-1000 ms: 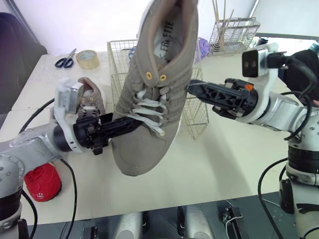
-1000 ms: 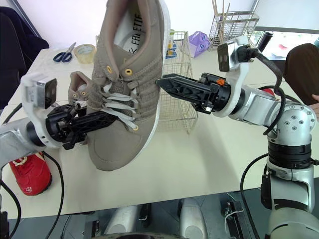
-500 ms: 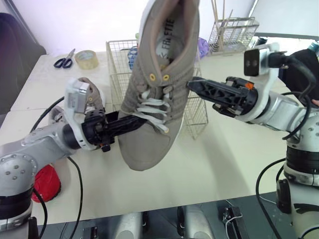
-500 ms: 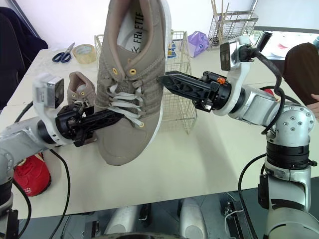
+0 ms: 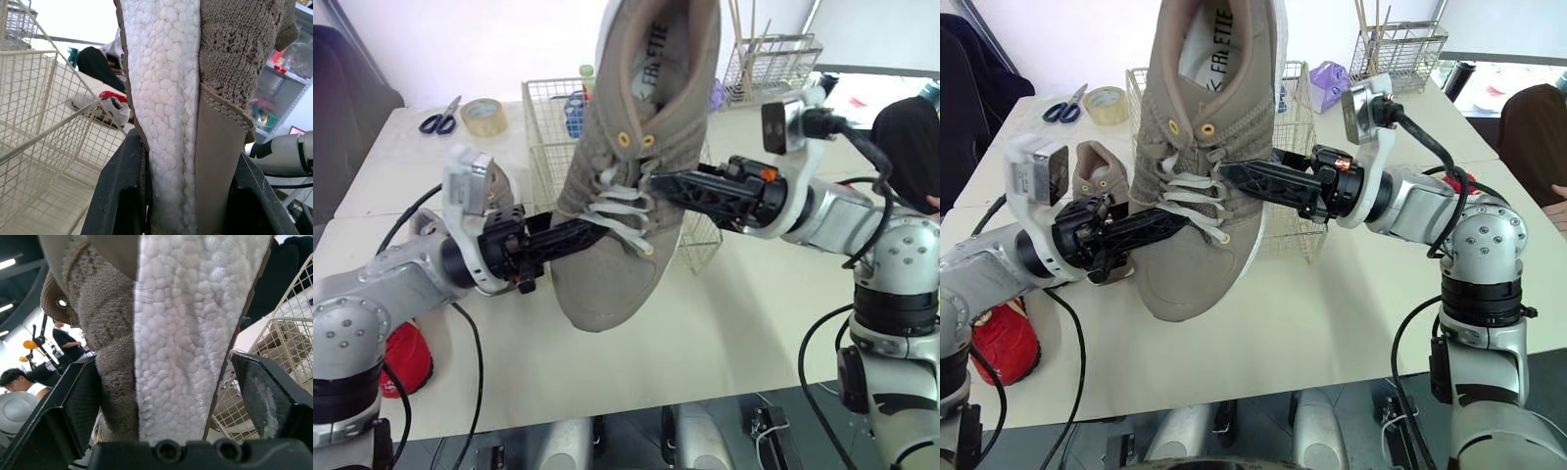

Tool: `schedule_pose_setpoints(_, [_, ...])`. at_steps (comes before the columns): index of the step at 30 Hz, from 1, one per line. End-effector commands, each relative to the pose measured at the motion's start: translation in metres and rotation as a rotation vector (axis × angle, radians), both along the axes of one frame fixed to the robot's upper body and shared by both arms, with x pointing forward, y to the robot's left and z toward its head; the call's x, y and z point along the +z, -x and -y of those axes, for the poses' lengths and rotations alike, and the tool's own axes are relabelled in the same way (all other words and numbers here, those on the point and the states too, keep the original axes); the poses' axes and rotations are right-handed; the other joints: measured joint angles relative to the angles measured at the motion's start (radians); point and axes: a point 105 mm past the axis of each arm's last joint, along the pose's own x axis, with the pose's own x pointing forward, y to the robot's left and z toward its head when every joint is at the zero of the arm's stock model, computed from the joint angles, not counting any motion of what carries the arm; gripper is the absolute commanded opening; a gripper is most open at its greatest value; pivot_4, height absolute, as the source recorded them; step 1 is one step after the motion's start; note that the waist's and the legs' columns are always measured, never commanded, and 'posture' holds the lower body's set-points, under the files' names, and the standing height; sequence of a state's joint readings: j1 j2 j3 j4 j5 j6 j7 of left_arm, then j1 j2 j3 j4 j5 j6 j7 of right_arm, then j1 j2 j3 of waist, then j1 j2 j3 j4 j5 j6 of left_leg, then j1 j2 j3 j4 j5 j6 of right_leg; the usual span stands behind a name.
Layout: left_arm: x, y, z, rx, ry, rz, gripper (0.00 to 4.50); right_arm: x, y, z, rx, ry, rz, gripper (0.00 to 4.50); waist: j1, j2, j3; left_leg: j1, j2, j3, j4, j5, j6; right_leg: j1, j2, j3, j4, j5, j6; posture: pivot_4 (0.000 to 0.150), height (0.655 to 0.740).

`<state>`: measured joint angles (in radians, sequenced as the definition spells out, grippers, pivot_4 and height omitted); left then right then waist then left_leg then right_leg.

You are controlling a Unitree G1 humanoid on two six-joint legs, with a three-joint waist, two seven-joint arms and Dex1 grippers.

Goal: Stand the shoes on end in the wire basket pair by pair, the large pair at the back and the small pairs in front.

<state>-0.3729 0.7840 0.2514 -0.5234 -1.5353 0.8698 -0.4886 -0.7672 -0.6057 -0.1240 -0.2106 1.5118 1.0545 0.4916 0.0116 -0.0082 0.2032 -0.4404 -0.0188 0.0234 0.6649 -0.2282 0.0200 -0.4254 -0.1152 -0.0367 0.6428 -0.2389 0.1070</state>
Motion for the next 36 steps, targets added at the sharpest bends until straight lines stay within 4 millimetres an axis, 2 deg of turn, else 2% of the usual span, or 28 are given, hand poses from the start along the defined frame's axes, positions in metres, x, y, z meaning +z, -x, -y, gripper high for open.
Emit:
schedule_pose_setpoints(1, [0.014, 0.015, 0.006, -0.075, 0.028, 0.067, 1.10, 0.009, -0.002, 0.002, -0.013, -0.033, 0.001, 4.47, 0.000, 0.000, 0.000, 0.000, 0.000, 0.000, 0.000, 0.000, 0.000, 0.000, 0.000, 0.000, 0.000, 0.000, 0.000, 0.150, 0.7400])
schedule_pose_setpoints(7, [0.009, 0.015, 0.007, -0.079, 0.021, 0.051, 1.10, 0.022, 0.003, 0.004, 0.024, -0.115, -0.019, 4.47, -0.002, 0.000, 0.000, 0.000, 0.000, 0.000, 0.000, 0.000, 0.000, 0.000, 0.000, 0.000, 0.000, 0.000, 0.000, 0.150, 0.7400])
schedule_pose_setpoints(10, [0.007, 0.014, 0.006, -0.079, 0.020, 0.048, 1.10, 0.022, 0.003, 0.004, 0.023, -0.117, -0.026, 3.59, -0.001, 0.000, 0.000, 0.000, 0.000, 0.000, 0.000, 0.000, 0.000, 0.000, 0.000, 0.000, 0.000, 0.000, 0.000, 0.150, 0.7400])
schedule_pose_setpoints(14, [-0.002, 0.011, 0.008, -0.067, -0.029, 0.032, 1.10, 0.018, 0.009, 0.000, 0.052, -0.100, -0.023, 1.81, -0.001, 0.000, 0.000, 0.000, 0.000, 0.000, 0.000, 0.000, 0.000, 0.000, 0.000, 0.000, 0.000, -0.001, -0.002, 0.150, 0.7400])
schedule_pose_setpoints(15, [-0.004, 0.009, 0.007, -0.055, -0.043, 0.028, 1.58, 0.018, 0.011, 0.000, 0.058, -0.095, -0.019, 1.52, -0.001, 0.000, 0.000, 0.000, 0.000, 0.000, 0.000, 0.000, 0.000, 0.000, 0.000, 0.000, 0.000, -0.001, -0.002, 0.150, 0.7400])
schedule_pose_setpoints(16, [-0.005, 0.008, 0.006, -0.054, -0.049, 0.025, 2.07, 0.018, 0.011, 0.000, 0.060, -0.092, -0.012, 1.42, -0.001, 0.000, 0.000, 0.000, 0.000, 0.000, 0.000, 0.000, 0.000, 0.000, 0.000, 0.000, 0.000, -0.001, -0.002, 0.150, 0.7400])
schedule_pose_setpoints(19, [-0.004, 0.008, 0.004, -0.052, -0.058, 0.028, 3.41, 0.019, 0.014, 0.001, 0.074, -0.085, 0.010, 1.40, -0.001, 0.000, 0.000, 0.000, 0.000, 0.000, 0.000, 0.000, 0.000, 0.000, 0.000, 0.000, -0.001, -0.001, -0.002, 0.150, 0.7400])
schedule_pose_setpoints(20, [-0.004, 0.006, 0.002, -0.027, -0.068, 0.040, 4.04, 0.021, 0.015, 0.002, 0.078, -0.085, 0.021, 1.40, -0.001, 0.000, 0.000, 0.000, 0.000, 0.000, 0.000, 0.000, 0.000, 0.000, 0.000, 0.000, -0.001, -0.001, -0.002, 0.150, 0.7400])
schedule_pose_setpoints(21, [-0.004, 0.004, 0.000, -0.007, -0.082, 0.045, 4.35, 0.022, 0.015, 0.002, 0.080, -0.085, 0.035, 1.40, -0.002, 0.000, 0.000, 0.000, 0.000, 0.000, 0.000, 0.000, 0.000, 0.000, 0.000, 0.000, -0.001, -0.001, -0.002, 0.150, 0.7400])
schedule_pose_setpoints(26, [0.008, 0.007, -0.018, 0.040, -0.167, 0.071, 4.44, 0.036, 0.008, 0.013, 0.001, -0.094, 0.172, 1.40, -0.002, 0.000, 0.000, -0.001, 0.000, 0.000, 0.000, 0.000, 0.000, -0.001, 0.001, 0.000, -0.001, -0.001, -0.003, 0.150, 0.7400])
schedule_pose_setpoints(29, [0.024, 0.011, -0.036, 0.089, -0.234, 0.104, 4.44, 0.058, -0.004, 0.032, -0.105, -0.149, 0.310, 1.40, -0.003, 0.000, 0.000, -0.001, 0.000, 0.000, -0.001, 0.000, 0.000, -0.002, 0.000, 0.000, -0.002, -0.001, -0.002, 0.150, 0.7400])
schedule_pose_setpoints(31, [0.031, 0.014, -0.043, 0.112, -0.251, 0.103, 4.44, 0.066, -0.009, 0.039, -0.124, -0.155, 0.341, 1.40, -0.003, 0.000, 0.001, -0.002, 0.000, 0.000, -0.001, 0.000, 0.000, -0.002, 0.001, 0.000, -0.002, -0.001, -0.003, 0.150, 0.7400])
schedule_pose_setpoints(33, [0.033, 0.015, -0.053, 0.153, -0.276, 0.076, 4.44, 0.078, -0.016, 0.046, -0.152, -0.160, 0.409, 1.40, -0.003, 0.000, 0.001, -0.001, 0.000, 0.001, -0.002, 0.000, 0.000, -0.001, 0.001, -0.001, -0.005, -0.001, -0.003, 0.150, 0.7400])
schedule_pose_setpoints(36, [0.024, 0.013, -0.061, 0.240, -0.328, 0.037, 4.44, 0.092, -0.028, 0.053, -0.201, -0.172, 0.520, 1.40, -0.008, 0.000, 0.001, -0.001, 0.000, 0.001, -0.003, 0.000, 0.000, -0.001, 0.001, 0.000, -0.006, -0.001, -0.003, 0.150, 0.7400])
